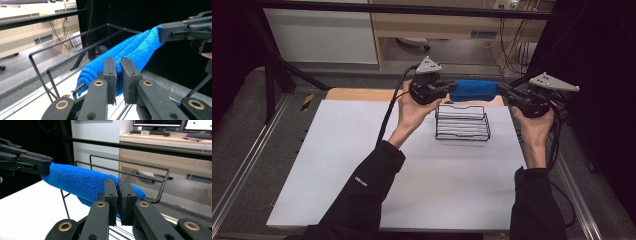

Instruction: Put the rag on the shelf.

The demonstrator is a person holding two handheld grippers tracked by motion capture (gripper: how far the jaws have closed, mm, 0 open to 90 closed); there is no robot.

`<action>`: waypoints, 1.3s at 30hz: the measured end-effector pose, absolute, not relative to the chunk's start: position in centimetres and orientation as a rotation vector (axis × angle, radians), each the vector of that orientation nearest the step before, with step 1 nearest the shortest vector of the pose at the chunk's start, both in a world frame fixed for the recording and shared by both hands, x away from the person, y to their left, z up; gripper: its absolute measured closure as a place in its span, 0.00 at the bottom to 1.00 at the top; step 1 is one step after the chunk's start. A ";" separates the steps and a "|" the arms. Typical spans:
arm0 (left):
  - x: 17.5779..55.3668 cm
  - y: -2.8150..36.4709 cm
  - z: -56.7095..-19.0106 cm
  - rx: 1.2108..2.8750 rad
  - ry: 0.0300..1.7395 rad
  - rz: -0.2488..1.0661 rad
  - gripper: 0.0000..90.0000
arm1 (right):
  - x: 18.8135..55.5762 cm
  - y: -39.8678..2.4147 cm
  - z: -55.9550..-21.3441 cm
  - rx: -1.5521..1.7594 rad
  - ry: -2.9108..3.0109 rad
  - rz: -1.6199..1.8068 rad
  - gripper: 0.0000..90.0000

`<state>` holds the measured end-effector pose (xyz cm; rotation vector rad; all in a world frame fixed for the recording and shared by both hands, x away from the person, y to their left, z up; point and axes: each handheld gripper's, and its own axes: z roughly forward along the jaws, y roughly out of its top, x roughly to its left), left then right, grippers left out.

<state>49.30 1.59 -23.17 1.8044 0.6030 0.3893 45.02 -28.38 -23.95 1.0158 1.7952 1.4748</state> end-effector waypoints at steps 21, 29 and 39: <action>49.6 2.0 -21.5 1.805 0.647 0.308 0.94 | 45.2 -28.5 -25.6 0.975 1.871 1.456 0.96; 49.4 1.5 -23.4 1.922 0.624 0.302 1.00 | 45.2 -28.6 -25.9 0.961 1.878 1.464 0.94; 49.6 1.2 -24.7 1.963 0.624 0.330 1.00 | 44.8 -28.7 -25.1 0.981 1.858 1.519 0.76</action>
